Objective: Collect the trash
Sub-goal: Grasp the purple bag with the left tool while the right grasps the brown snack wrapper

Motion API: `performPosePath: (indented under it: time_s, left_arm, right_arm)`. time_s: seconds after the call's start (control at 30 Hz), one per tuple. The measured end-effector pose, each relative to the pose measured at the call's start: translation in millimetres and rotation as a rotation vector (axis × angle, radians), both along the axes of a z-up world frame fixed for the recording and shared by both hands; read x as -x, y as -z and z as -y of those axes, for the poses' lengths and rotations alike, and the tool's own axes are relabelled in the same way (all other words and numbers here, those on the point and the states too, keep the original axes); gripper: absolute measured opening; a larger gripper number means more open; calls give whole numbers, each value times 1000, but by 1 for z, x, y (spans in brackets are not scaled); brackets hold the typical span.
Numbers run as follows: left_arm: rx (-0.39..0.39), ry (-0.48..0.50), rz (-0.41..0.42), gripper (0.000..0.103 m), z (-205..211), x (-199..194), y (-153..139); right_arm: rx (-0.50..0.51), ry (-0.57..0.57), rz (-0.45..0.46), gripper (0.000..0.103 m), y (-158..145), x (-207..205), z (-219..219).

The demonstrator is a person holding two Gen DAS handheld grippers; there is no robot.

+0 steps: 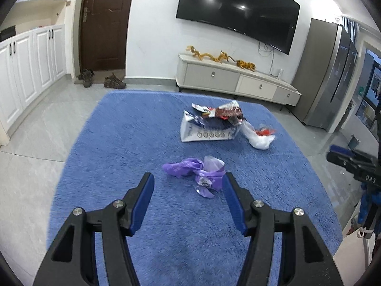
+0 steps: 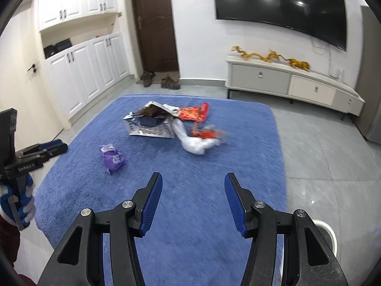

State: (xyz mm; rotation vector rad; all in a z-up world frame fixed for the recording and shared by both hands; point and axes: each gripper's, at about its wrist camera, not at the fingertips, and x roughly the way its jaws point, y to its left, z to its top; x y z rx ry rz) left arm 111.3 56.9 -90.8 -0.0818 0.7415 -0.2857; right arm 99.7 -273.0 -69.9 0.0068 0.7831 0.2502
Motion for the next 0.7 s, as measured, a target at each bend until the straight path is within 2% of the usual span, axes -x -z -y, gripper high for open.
performPosePath:
  time_s: [0.17,0.4,0.53,0.7]
  left_arm:
    - [32,28,-36,58,14,-17,18]
    - [59,36,-67,58,24,-36,36]
    - [81,36,-77,58,22,-41,42]
    - [78,48,-87,58,27,-46,46]
  right_arm:
    - [-52,-50,-17,54,2,-38,-24]
    - [-250,-68,-84,54,8,-102,-52]
    - [-284,-58,-116,53,14,-132,-72]
    - [-316,-43,-170,46,25,-161,-90]
